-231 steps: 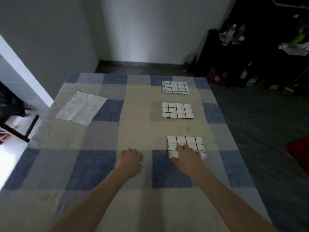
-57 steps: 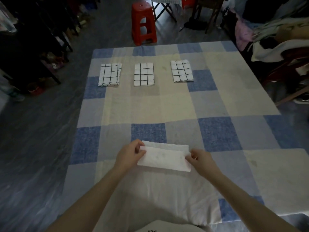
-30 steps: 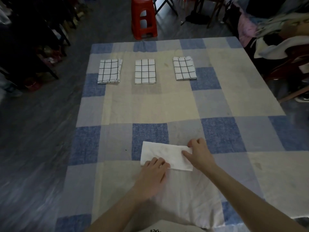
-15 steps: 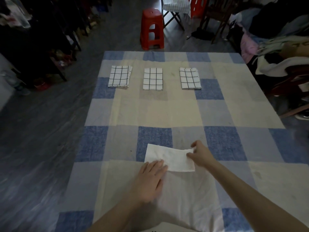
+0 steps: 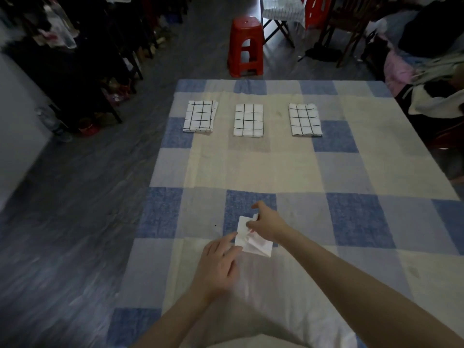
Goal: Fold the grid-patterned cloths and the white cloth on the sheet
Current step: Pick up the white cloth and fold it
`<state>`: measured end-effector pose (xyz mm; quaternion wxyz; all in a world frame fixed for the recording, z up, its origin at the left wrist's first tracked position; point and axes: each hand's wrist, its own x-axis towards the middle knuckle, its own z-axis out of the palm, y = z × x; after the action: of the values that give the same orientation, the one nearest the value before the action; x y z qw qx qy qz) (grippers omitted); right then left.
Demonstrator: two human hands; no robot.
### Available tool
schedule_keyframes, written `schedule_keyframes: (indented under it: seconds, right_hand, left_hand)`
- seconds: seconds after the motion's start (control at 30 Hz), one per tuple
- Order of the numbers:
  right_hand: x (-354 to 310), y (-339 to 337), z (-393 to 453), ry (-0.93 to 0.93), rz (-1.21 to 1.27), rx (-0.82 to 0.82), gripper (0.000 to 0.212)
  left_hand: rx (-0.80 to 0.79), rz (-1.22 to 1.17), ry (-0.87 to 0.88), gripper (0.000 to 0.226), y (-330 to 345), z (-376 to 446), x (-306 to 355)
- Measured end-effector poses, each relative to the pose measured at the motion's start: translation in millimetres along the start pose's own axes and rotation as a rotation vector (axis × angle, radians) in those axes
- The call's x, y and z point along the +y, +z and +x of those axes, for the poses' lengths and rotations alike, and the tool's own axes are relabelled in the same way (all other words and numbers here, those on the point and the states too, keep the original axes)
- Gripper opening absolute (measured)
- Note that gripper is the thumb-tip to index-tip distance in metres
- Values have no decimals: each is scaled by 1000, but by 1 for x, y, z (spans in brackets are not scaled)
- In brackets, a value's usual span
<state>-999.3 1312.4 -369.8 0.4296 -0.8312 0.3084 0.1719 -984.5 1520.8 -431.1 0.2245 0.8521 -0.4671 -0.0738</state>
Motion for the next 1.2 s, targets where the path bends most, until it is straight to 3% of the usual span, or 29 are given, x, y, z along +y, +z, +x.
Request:
schedule_keyframes:
  seconds: [0.2, 0.47, 0.7, 0.83, 1.0, 1.1, 1.2]
  right_hand:
    - [-6, 18, 11, 12, -19, -7, 54]
    - [8, 28, 9, -49, 81, -96, 48]
    - [31, 12, -4, -88, 138, 78, 19]
    - [48, 9, -11, -59, 61, 66, 12]
    - [52, 12, -20, -76, 25, 175, 11]
    - [56, 17, -26, 41, -29, 279, 18]
    - [60, 23, -30, 192, -116, 229, 21]
  left_hand:
    - [5, -128, -150, 38, -4, -8, -5]
    - [-5, -164, -109, 56, -6, -5, 0]
    - [-74, -30, -50, 23, -1, -6, -6]
    - [-98, 5, -37, 26, -2, -3, -5]
    - [-223, 78, 50, 49, -2, 4, 6]
    - [-289, 129, 61, 46, -1, 7, 13]
    - [-324, 191, 69, 50, -1, 10, 20]
